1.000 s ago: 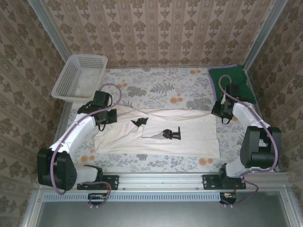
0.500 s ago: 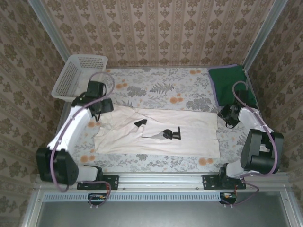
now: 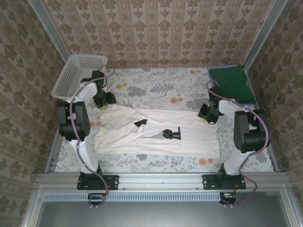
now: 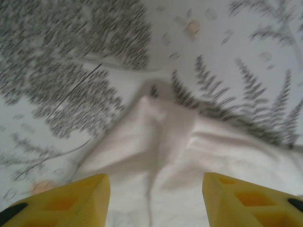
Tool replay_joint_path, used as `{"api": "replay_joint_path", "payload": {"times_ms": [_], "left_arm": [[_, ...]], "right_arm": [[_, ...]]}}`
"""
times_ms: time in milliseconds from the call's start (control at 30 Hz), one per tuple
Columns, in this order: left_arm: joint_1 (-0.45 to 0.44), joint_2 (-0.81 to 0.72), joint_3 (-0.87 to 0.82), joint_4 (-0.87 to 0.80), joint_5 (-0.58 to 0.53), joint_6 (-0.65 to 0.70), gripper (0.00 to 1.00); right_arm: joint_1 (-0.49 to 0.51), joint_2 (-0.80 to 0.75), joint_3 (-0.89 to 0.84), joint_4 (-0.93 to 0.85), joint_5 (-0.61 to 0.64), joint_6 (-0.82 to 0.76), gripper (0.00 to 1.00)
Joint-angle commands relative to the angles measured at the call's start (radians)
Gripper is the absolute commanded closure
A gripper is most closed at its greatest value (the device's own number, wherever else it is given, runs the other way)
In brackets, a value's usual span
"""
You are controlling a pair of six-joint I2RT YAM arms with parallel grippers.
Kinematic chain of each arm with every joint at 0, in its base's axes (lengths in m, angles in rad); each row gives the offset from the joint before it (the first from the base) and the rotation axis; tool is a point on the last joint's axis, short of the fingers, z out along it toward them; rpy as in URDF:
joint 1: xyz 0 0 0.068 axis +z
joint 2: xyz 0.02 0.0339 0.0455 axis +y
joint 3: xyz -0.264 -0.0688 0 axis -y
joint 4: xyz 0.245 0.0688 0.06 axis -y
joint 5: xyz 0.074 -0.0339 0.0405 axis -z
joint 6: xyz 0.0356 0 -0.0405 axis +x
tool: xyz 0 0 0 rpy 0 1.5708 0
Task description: Fold and stack the t-shirts
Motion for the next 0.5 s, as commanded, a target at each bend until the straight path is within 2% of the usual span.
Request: {"api": "replay_joint_path", "payload": {"times_ms": [0, 467], "left_arm": [[-0.014, 0.049, 0.084, -0.025, 0.076, -0.016, 0.47], [-0.059, 0.171, 0.17, -0.065, -0.072, 0.018, 0.56]], "right_arm": [[0.012, 0.025, 0.035, 0.02, 0.003, 0.01, 0.71], [0.04, 0.109, 0.106, 0.0, 0.005, 0.012, 0.73]]}}
